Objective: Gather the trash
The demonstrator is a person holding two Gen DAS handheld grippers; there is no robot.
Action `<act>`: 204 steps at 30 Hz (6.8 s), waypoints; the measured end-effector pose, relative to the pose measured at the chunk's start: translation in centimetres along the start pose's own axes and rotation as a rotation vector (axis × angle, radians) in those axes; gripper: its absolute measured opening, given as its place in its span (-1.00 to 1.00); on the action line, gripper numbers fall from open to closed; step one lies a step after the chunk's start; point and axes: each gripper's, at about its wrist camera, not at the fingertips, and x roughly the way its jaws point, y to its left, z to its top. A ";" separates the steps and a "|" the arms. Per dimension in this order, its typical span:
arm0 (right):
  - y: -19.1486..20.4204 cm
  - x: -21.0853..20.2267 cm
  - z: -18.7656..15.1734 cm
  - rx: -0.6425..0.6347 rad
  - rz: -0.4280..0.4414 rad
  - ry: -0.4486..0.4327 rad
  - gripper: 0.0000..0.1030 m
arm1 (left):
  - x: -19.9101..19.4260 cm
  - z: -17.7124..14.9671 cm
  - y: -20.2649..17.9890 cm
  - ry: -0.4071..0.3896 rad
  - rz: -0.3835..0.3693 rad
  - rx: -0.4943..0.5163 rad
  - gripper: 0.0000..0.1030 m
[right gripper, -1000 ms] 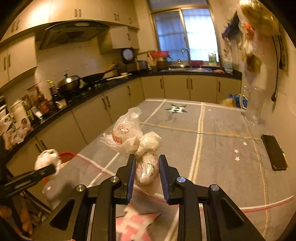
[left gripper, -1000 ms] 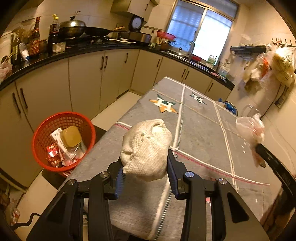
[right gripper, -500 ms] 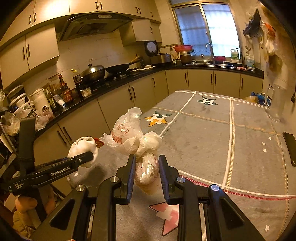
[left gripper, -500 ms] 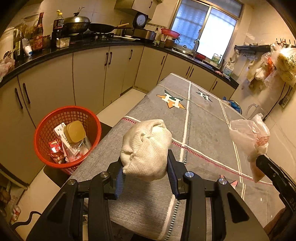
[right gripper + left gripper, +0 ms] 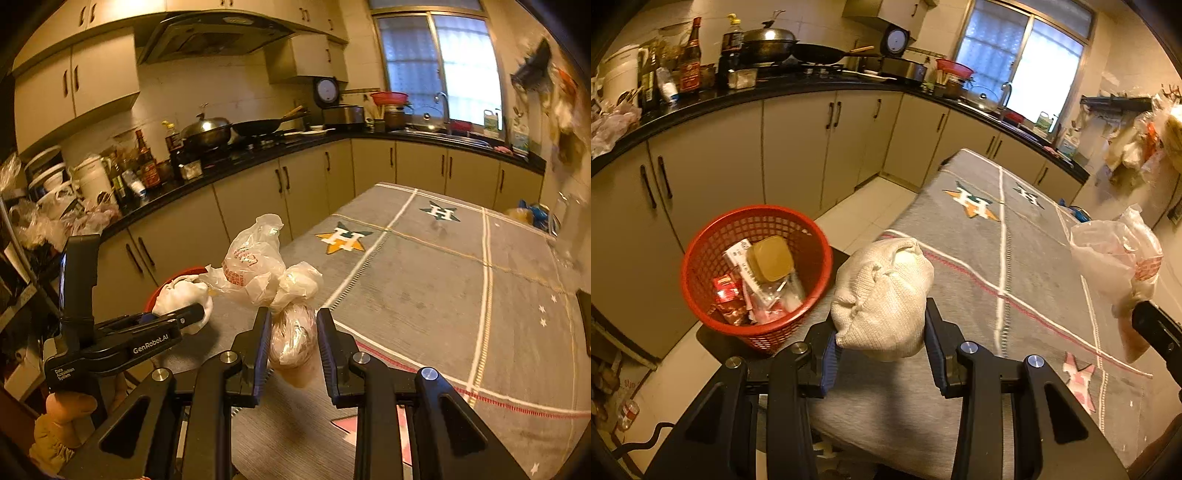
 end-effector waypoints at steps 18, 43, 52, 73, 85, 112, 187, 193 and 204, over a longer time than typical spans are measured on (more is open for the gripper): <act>7.8 5.7 2.5 -0.143 0.088 0.062 -0.46 | 1.2 0.0 9.7 0.032 0.163 -0.124 -0.26; 11.7 13.1 2.1 -0.164 0.158 0.208 -0.46 | 4.8 -1.1 15.7 0.110 0.193 -0.223 -0.26; 12.0 15.2 1.7 -0.161 0.163 0.249 -0.46 | 5.4 -1.3 16.0 0.115 0.190 -0.228 -0.26; 11.9 19.6 1.8 -0.122 0.184 0.312 -0.46 | 4.7 1.1 17.3 0.024 0.101 -0.275 -0.26; 11.7 24.1 6.3 -0.076 0.208 0.267 -0.44 | 6.4 4.9 17.6 -0.010 0.112 -0.232 -0.26; 11.2 28.9 5.2 -0.017 0.337 0.298 -0.42 | 11.2 3.5 16.8 0.076 0.131 -0.239 -0.26; 8.1 11.3 4.7 0.004 0.141 0.033 0.75 | -10.4 0.2 11.6 -0.490 0.534 -0.117 0.99; 7.0 4.7 1.6 -0.005 0.075 -0.058 0.78 | -12.6 -0.7 9.9 -0.487 0.424 -0.154 0.99; 5.4 -1.0 -3.1 0.025 0.063 -0.083 0.81 | -14.5 -3.9 5.2 -0.438 0.487 -0.075 1.00</act>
